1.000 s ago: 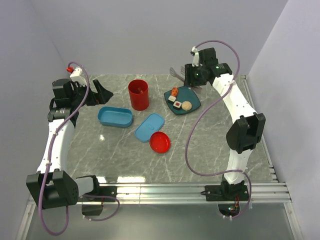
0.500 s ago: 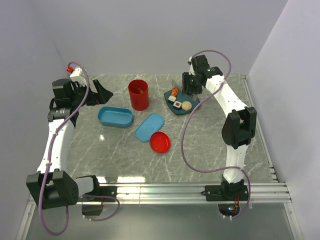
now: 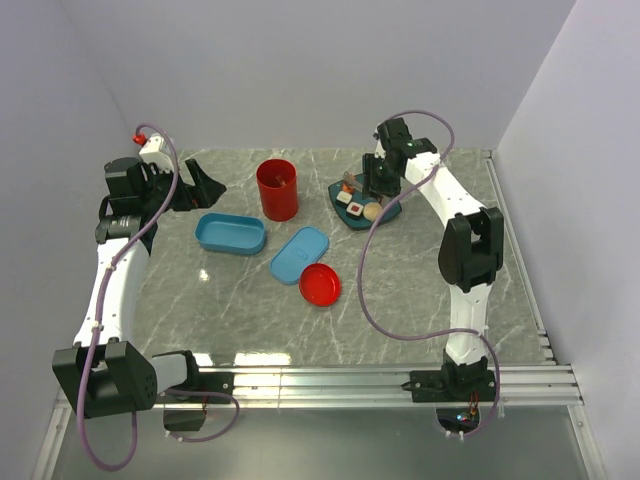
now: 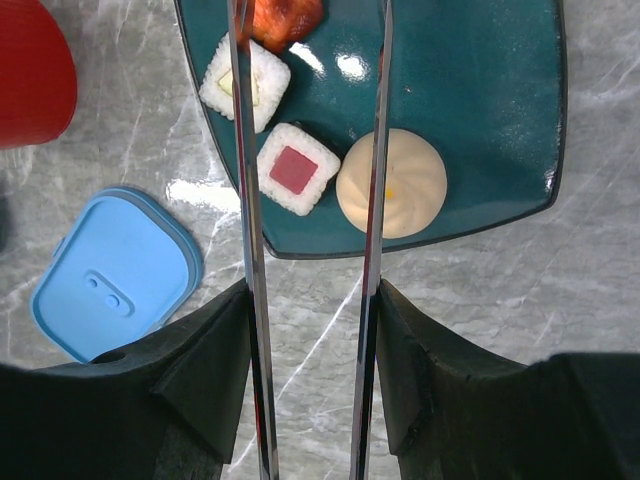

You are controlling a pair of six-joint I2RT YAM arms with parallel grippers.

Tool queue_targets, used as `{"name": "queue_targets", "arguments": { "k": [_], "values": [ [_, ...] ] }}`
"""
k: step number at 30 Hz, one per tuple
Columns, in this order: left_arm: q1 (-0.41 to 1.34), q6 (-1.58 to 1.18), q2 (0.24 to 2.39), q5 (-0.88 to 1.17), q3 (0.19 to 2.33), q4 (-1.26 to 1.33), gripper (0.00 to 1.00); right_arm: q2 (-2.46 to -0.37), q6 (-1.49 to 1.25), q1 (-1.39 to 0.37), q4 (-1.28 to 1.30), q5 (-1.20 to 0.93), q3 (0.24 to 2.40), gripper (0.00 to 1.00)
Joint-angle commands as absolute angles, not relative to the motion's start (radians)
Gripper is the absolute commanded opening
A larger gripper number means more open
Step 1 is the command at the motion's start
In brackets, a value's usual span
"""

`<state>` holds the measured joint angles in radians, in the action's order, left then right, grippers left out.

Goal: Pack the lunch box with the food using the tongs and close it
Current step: Pick up the food using the clamp

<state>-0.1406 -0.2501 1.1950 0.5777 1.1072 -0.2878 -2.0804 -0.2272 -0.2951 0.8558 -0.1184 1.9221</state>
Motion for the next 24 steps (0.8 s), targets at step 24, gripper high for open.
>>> {"name": "queue_targets", "arguments": {
  "k": [24],
  "values": [
    [-0.144, -0.244, 1.197, 0.572, 1.115, -0.242, 1.00, -2.122, -0.252, -0.311, 0.848, -0.167, 1.965, 0.55]
  ]
}}
